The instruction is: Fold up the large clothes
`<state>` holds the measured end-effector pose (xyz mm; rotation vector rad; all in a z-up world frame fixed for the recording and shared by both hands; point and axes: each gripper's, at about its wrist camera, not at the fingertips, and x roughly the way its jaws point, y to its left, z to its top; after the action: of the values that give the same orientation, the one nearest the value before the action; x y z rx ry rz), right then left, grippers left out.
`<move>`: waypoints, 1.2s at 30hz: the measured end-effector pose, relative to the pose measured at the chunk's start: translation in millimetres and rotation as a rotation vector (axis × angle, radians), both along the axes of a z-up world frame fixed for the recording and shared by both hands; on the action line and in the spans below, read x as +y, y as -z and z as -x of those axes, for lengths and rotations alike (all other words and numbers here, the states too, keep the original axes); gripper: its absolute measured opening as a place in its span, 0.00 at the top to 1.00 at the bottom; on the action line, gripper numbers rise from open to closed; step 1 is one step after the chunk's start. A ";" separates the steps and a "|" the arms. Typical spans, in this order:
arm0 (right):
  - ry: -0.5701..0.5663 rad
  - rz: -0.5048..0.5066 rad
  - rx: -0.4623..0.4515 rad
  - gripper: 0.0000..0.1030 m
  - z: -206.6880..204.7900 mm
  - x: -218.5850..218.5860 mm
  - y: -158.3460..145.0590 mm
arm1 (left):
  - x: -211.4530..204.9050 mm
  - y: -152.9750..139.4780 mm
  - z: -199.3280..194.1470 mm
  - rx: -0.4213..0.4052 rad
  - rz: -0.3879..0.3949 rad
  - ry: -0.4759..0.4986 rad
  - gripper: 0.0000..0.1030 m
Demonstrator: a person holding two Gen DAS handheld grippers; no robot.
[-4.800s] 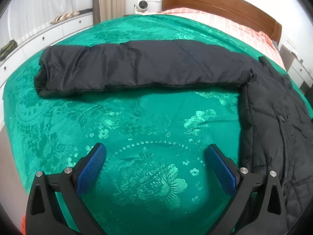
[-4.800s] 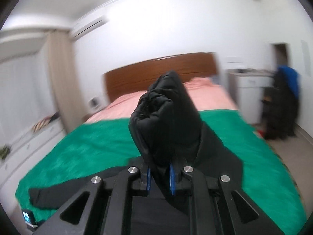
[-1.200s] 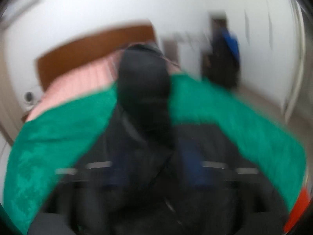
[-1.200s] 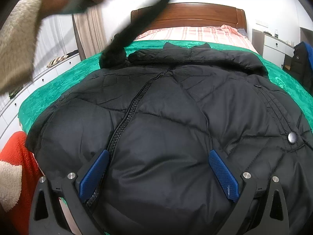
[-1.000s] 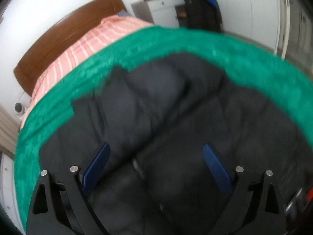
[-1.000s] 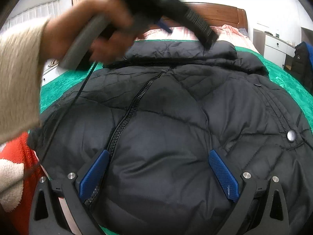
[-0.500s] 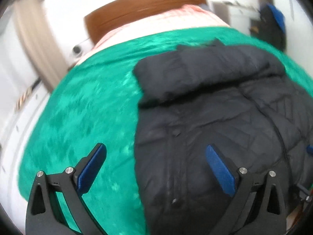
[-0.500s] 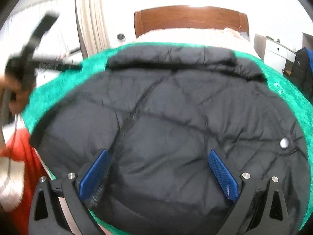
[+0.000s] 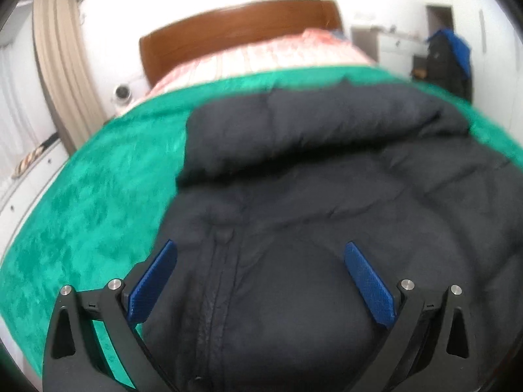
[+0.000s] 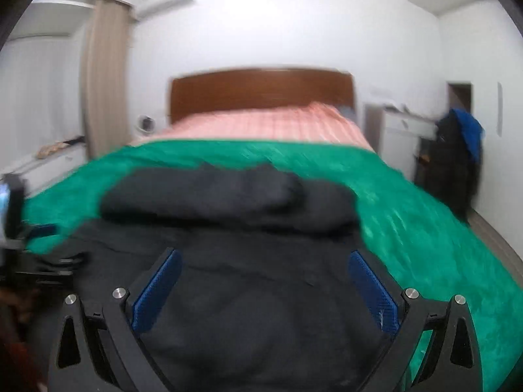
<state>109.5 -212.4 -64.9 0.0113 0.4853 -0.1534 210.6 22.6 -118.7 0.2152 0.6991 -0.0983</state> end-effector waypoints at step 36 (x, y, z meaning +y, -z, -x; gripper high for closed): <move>0.067 -0.136 0.136 0.00 -14.9 -40.8 67.7 | 198.7 45.4 -67.9 0.175 0.169 -0.437 0.00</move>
<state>124.4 -253.2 -132.5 0.1513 0.6308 -0.1874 278.5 221.2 -164.1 -0.1124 0.8927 0.2437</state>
